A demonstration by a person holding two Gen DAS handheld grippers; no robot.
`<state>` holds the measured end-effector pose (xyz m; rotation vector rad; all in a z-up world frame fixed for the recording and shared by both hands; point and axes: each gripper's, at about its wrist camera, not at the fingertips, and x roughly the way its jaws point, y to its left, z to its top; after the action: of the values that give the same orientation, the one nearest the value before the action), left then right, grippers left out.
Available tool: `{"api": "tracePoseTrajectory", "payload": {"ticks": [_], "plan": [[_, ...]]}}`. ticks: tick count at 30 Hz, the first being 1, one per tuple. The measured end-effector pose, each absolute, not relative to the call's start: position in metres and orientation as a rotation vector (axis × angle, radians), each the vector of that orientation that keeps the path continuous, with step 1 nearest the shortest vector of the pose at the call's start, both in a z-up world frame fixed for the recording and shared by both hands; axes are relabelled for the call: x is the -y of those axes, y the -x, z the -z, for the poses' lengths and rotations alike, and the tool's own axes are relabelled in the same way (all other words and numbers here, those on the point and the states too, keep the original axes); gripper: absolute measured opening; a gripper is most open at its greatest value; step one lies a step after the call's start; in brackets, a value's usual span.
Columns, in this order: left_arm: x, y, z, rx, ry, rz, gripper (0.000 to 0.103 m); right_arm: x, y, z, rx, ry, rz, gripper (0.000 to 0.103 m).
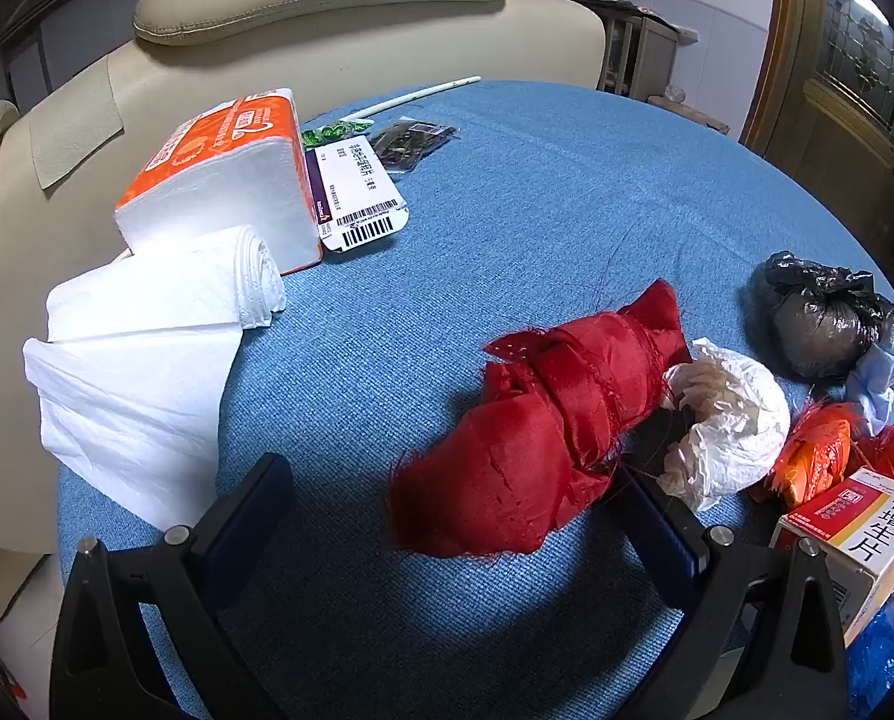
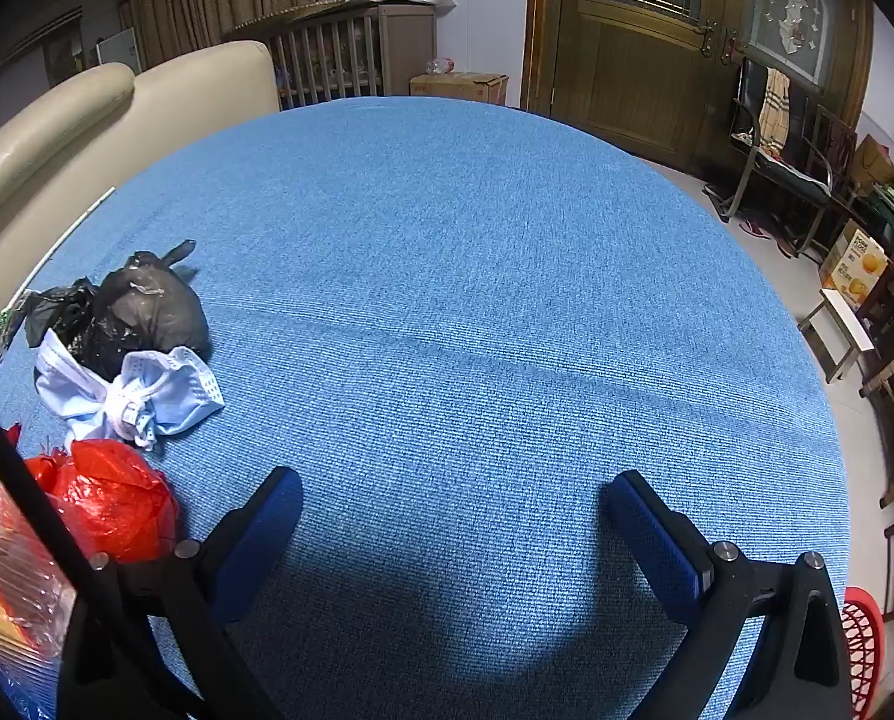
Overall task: Collect trash
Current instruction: 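Move both tools toward the blue plastic bag and blue printed carton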
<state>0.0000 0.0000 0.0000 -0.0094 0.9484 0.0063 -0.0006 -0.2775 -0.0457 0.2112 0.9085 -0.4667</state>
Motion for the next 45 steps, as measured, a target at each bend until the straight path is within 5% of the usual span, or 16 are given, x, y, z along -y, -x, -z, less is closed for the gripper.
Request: {"api": "tracePoseTrajectory", "payload": {"ticks": [13, 23, 45], "plan": [[-0.012, 0.022, -0.013, -0.915, -0.023, 0.004, 0.103, 0.283, 0.007, 0.041, -0.966, -0.222, 0.427, 0.103], [-0.017, 0.085, -0.053, -0.838, -0.017, 0.031, 0.103, 0.263, 0.117, -0.028, -0.771, -0.245, 0.435, 0.103], [0.006, 0.159, -0.086, -0.802, -0.014, 0.131, 0.103, 0.169, 0.212, -0.049, -0.683, -0.196, 0.225, 0.103]]}}
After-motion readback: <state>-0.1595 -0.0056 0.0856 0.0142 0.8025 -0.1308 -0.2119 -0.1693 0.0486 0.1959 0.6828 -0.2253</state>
